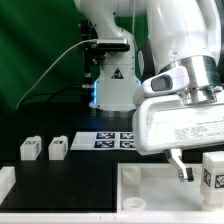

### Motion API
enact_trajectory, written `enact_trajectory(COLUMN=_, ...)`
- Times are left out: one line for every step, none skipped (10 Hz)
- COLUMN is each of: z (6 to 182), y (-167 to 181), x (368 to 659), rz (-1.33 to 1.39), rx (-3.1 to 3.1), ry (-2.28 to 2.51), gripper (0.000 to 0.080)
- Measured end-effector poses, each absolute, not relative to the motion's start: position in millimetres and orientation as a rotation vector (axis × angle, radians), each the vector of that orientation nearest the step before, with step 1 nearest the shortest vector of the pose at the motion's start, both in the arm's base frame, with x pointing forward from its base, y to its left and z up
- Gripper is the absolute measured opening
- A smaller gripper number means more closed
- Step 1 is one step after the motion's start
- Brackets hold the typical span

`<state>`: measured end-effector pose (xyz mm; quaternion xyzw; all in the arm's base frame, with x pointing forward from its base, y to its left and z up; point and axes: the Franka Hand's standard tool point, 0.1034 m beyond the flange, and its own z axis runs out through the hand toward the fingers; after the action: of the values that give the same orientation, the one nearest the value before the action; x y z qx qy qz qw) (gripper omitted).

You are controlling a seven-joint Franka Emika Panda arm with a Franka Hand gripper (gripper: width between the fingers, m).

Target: Assemble one leg

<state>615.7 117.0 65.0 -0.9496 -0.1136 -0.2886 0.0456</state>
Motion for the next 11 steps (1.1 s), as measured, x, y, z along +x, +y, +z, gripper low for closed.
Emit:
enact_trajectory(z=64.8, y=117, x=616, rz=-0.881, rx=-2.9, ry=-0.347, gripper=0.0648)
enact_trajectory(z=64.4, y=117, x=615, rz=-0.88, rx=-2.9, ry=-0.347, gripper=0.0648)
enact_trajectory(z=64.2, y=117, x=615, rz=-0.879, rx=-2.9, ry=-0.348, gripper=0.0649)
enact_trajectory(z=64.1, y=117, x=615, rz=-0.879, rx=-2.9, ry=-0.348, gripper=0.0649)
enact_trajectory(z=64.0, y=117, x=615, rz=-0.879, rx=-2.9, ry=-0.348, gripper=0.0649)
enact_trajectory(z=64.5, y=117, x=616, rz=-0.879, rx=-2.901, ry=-0.347, gripper=0.0649)
enact_trajectory(z=71.8, y=116, x=615, rz=-0.831, rx=-2.916, ry=-0.326, gripper=0.0649)
enact_trajectory(z=89.3, y=118, x=617, rz=-0.786, rx=-2.927, ry=-0.307, gripper=0.0649)
enact_trajectory(z=97.8, y=120, x=616, rz=-0.7, rx=-2.945, ry=-0.317, gripper=0.0649)
enact_trajectory(z=107.1, y=122, x=620, rz=-0.688, rx=-2.948, ry=-0.303, gripper=0.0649)
enact_trajectory(z=109.8, y=127, x=621, rz=-0.641, rx=-2.954, ry=-0.291, gripper=0.0649)
